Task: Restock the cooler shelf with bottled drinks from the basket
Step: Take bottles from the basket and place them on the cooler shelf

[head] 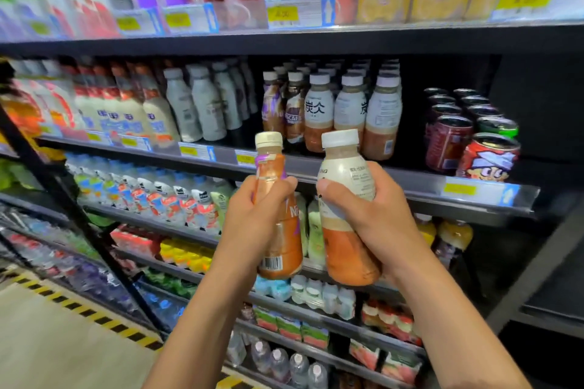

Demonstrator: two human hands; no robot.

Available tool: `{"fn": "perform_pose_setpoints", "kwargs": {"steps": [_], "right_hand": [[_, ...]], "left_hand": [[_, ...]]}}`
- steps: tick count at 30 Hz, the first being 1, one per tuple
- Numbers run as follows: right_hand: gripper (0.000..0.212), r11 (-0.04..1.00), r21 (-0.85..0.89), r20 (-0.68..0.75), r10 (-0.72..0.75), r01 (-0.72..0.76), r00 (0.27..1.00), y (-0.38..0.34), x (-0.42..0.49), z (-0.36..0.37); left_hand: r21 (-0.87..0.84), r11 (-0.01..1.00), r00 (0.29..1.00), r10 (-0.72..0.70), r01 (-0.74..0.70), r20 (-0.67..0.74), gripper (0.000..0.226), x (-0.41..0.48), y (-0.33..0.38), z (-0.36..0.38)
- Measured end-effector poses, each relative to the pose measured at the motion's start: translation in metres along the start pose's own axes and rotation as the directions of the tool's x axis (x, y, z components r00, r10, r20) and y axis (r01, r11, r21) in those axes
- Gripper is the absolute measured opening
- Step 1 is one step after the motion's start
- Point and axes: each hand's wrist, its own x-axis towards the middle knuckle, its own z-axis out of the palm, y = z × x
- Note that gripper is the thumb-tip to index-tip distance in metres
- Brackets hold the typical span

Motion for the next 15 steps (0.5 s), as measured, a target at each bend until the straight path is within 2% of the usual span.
{"fn": "perform_pose_setpoints", "kwargs": {"steps": [8,15], "right_hand": [[0.034,0.998,-0.011,-0.071,-0.068,0.067,0.995,-0.003,0.080,0.036],[0.033,0.993,-0.092,-0.224,-0.091,0.072,0.970,-0.012,0.129,0.051]], "left_hand": [[0.015,0.997,0.997,0.080,-0.079,-0.021,0.027,0.093,0.016,-0.023],[0.047,0.992,0.992,0.115,-0.113,-0.046,0.040,0.170,0.030,-0.032]]}}
